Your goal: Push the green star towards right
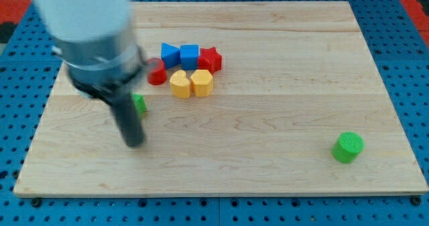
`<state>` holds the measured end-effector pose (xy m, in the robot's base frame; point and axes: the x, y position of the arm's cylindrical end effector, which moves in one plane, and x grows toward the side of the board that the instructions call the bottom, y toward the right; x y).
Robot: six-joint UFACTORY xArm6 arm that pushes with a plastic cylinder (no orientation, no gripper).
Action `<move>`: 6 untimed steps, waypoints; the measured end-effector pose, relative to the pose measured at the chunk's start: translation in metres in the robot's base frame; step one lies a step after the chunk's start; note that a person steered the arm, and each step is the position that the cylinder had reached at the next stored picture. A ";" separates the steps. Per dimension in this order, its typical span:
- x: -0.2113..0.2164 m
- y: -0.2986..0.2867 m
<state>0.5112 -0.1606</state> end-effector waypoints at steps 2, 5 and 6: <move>-0.040 -0.006; -0.057 -0.027; -0.065 -0.027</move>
